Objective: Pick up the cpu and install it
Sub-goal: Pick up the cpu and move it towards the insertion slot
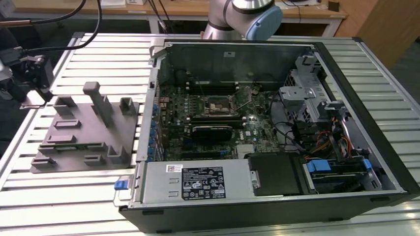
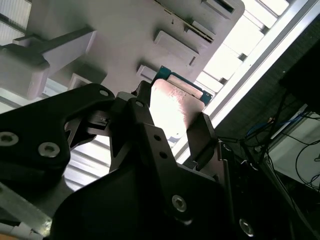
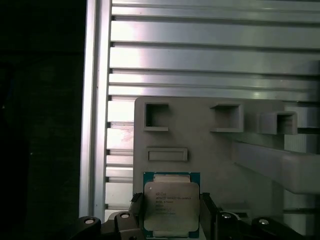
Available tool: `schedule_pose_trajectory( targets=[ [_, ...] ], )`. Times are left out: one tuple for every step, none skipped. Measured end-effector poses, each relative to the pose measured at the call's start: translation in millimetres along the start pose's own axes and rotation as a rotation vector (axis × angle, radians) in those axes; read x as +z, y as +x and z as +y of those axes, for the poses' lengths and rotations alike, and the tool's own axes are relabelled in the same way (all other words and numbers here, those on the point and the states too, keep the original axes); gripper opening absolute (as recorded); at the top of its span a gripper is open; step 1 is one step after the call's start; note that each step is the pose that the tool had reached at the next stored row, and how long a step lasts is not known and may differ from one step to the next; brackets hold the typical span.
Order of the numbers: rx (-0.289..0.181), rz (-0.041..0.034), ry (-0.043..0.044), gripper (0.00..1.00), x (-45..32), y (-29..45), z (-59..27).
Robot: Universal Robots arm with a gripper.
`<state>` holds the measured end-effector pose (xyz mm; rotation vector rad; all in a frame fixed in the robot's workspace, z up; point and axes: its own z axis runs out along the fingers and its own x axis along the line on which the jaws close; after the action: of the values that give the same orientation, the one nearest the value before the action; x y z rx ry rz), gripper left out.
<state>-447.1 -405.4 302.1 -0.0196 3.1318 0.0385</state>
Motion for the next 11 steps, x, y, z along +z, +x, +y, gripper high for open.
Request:
schedule_pose_trajectory(
  targets=[
    [0.000, -0.0001, 0.0000, 0.53, -0.5, 0.0, 0.0],
    [0.000, -0.0001, 0.0000, 0.53, -0.9, 0.0, 0.0],
    [0.000, -0.0001, 0.0000, 0.53, -1.5, 0.0, 0.0],
    [0.000, -0.0001, 0.0000, 0.53, -2.0, 0.0, 0.0],
    [0.000, 0.0000, 0.0000, 0.53, -2.6, 0.0, 0.1],
    [0.000, 0.0000, 0.0000, 0.53, -3.2, 0.0, 0.1],
    [0.000, -0.0001, 0.0000, 0.53, -3.6, 0.0, 0.1],
    [0.000, -0.0002, -0.0001, 0.53, -3.9, -0.1, 0.1],
    [0.000, -0.0002, -0.0001, 0.53, -4.2, -0.1, 0.1],
    [0.000, 0.0000, 0.0000, 0.53, -4.6, 0.0, 0.1],
    [0.000, 0.0000, 0.0000, 0.53, -4.9, -0.1, 0.1]
  ],
)
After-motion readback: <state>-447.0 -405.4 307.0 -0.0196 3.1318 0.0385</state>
